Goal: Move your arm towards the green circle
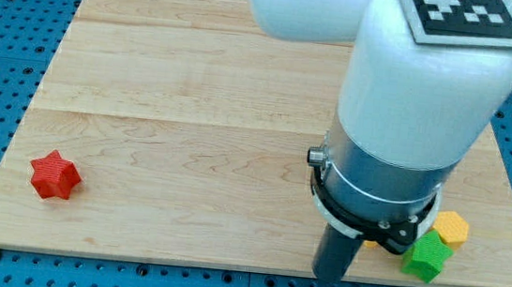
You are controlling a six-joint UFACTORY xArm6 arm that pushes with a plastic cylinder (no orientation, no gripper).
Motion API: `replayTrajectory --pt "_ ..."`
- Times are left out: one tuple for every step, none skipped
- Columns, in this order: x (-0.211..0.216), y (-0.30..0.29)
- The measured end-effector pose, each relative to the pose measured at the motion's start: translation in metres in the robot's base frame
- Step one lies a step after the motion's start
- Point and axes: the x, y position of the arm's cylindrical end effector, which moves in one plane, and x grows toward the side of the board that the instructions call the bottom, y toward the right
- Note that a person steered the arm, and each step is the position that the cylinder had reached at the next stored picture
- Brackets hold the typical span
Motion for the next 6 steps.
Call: replayTrajectory --pt "0.0 0.031" --pt "0.0 0.045" --pt "0.0 0.048" --pt "0.0 0.047" --pt "0.0 0.046" --pt "-0.001 0.046"
